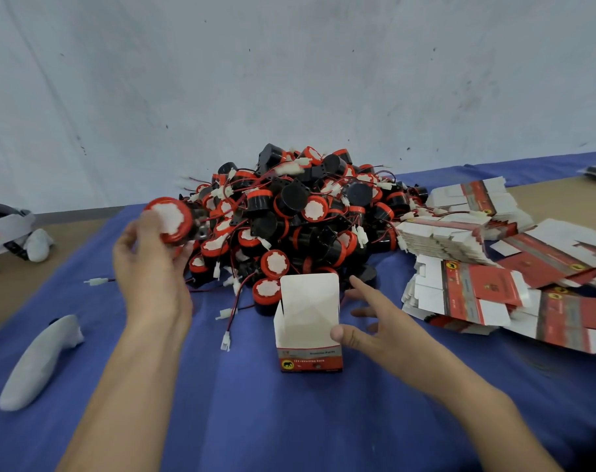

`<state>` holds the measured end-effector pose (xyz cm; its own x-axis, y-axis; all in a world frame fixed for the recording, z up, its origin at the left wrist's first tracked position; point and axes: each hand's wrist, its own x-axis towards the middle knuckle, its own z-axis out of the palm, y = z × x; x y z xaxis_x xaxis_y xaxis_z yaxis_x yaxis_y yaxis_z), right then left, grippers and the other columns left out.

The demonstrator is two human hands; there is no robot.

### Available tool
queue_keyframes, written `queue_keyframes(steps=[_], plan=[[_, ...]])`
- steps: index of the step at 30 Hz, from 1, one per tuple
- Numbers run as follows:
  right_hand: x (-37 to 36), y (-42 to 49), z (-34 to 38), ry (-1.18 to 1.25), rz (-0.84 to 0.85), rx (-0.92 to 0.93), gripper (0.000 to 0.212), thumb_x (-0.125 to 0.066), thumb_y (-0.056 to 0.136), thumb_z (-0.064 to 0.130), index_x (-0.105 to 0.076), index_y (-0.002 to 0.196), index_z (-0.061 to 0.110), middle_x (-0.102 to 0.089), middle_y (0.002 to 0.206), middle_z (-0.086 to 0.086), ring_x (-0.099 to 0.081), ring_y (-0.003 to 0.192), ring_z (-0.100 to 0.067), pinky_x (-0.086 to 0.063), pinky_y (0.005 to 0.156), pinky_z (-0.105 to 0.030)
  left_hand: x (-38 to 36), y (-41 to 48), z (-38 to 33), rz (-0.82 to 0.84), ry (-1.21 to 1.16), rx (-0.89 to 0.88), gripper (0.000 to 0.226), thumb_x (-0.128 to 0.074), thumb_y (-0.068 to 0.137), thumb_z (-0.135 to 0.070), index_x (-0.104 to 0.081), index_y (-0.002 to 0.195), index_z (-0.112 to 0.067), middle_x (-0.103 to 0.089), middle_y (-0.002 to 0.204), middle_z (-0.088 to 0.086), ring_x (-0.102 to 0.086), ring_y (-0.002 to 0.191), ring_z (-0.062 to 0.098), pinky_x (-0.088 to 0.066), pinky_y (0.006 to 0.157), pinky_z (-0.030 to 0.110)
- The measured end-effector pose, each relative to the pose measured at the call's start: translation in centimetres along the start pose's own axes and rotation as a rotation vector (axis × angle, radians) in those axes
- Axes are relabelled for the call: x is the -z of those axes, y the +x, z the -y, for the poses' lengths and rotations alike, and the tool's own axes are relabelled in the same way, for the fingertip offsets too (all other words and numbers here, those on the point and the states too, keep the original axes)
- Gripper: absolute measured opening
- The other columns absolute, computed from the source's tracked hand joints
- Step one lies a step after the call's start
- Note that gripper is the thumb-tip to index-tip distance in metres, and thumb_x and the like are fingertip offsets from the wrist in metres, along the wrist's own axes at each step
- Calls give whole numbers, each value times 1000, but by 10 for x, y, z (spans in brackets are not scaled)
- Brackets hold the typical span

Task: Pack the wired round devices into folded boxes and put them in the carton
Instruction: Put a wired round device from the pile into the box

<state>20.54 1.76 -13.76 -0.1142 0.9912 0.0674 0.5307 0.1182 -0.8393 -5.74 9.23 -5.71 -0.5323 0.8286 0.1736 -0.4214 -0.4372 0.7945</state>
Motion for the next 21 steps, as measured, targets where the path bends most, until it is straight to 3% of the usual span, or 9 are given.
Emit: queue_keyframes(steps=[4, 7, 9, 12, 14, 17, 21], plan=[[1, 0, 1, 4, -16, 45, 114, -50, 63, 86, -11, 159, 39, -37, 144, 33, -43, 126, 13, -41, 105, -21, 23, 7, -15, 42, -365, 199, 23, -61, 96, -38, -61, 105, -16, -72, 104, -1, -74, 95, 15, -58, 86, 33], [3, 1, 1, 41, -60, 73, 103, -46, 68, 86, -18, 157, 42, -38, 132, 45, -42, 119, 24, -42, 96, -15, 36, 15, -19, -37, -502, 310, 36, -57, 99, -45, -67, 112, -13, -74, 98, 3, -75, 84, 16, -60, 76, 26], [3, 2, 0, 75, -100, 85, 94, -43, 73, 84, -24, 156, 44, -42, 128, 48, -44, 117, 25, -45, 93, -15, 42, 18, -15, -97, -543, 371, 39, -57, 100, -43, -66, 122, -13, -73, 103, 5, -72, 94, 16, -60, 72, 25], [0, 3, 0, 97, -131, 87, 86, -41, 77, 81, -26, 154, 46, -42, 123, 53, -44, 115, 25, -45, 89, -13, 49, 18, -4, -98, -447, 442, 23, -58, 101, -31, -68, 111, -12, -69, 122, 3, -63, 112, 19, -59, 76, 28], [-3, 4, 1, 99, -136, 89, 85, -40, 77, 81, -26, 154, 47, -43, 124, 52, -44, 114, 26, -43, 92, -13, 51, 17, -1, -62, -386, 456, 22, -61, 99, -26, -65, 115, -12, -66, 129, 3, -62, 115, 18, -59, 79, 27], [-4, 4, 2, 126, -154, 100, 81, -38, 78, 79, -27, 152, 50, -48, 125, 46, -45, 115, 23, -44, 94, -11, 50, 17, -1, -7, -420, 437, 41, -68, 93, -25, -60, 128, -6, -61, 133, 12, -64, 116, 21, -57, 88, 28], [-3, 4, 8, 166, -216, 164, 71, -38, 83, 71, -33, 150, 46, -51, 119, 46, -51, 110, 20, -38, 83, 1, 44, 16, -1, 65, -254, 406, 33, -62, 96, -33, -61, 122, -11, -61, 130, 13, -71, 102, 22, -60, 83, 29]])
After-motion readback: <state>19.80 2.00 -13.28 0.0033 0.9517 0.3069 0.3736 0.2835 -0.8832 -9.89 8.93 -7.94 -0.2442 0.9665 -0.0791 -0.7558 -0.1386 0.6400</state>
